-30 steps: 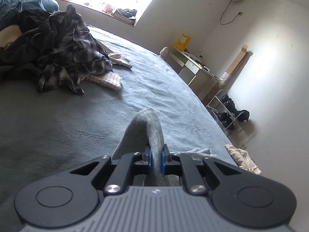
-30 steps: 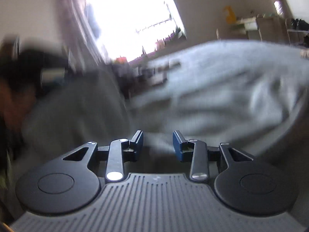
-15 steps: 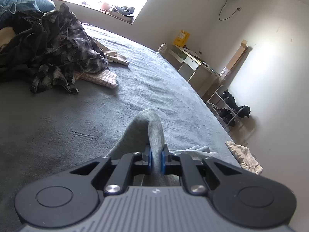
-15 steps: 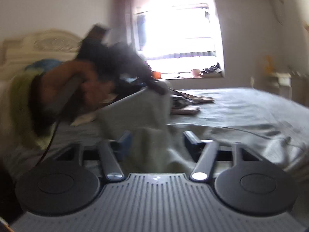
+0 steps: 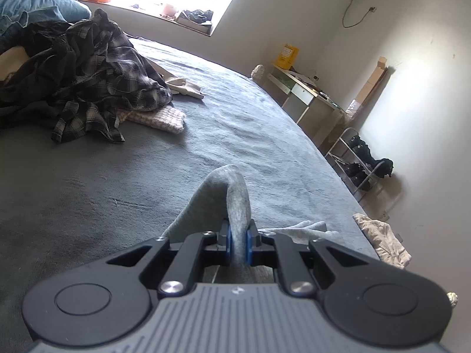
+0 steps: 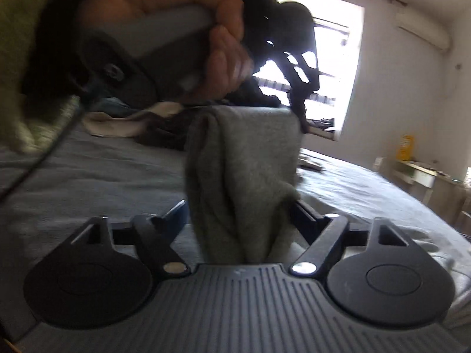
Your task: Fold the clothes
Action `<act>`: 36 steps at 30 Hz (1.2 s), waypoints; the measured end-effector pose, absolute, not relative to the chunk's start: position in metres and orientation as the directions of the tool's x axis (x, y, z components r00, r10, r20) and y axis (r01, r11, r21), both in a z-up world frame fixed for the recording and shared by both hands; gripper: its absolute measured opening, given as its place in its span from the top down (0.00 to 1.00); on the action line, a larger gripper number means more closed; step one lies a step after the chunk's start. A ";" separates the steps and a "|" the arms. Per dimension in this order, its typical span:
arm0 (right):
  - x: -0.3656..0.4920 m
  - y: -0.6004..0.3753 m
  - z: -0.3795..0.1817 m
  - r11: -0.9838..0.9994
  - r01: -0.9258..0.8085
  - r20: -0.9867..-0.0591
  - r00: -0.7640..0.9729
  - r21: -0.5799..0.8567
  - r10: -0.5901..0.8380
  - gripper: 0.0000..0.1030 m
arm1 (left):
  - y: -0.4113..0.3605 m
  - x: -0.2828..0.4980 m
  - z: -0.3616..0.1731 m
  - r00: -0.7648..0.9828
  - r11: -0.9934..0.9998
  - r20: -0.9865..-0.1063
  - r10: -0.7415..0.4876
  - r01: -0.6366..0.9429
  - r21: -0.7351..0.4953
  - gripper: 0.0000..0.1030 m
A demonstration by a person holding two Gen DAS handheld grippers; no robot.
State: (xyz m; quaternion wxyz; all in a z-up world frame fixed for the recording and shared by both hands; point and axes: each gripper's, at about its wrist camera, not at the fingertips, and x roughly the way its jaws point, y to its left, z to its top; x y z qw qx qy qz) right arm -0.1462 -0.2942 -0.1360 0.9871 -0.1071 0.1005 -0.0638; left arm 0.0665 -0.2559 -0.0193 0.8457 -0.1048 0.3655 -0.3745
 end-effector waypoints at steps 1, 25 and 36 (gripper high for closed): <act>-0.146 -0.297 -0.135 0.973 0.112 -0.184 0.972 -0.200 -0.149 0.64 | -0.257 0.066 -0.018 0.457 0.701 -0.539 -0.708 0.552 -0.451 0.90; -0.240 -0.467 -0.115 0.858 0.160 -0.058 0.987 0.487 -0.151 0.86 | -0.429 0.037 -0.004 0.394 0.653 -0.581 -0.712 0.676 -0.342 0.90; -0.234 -0.543 -0.160 0.666 0.169 -0.069 0.982 0.727 -0.175 0.86 | -0.525 0.027 -0.050 0.320 0.624 -0.673 -0.667 0.733 -0.270 0.90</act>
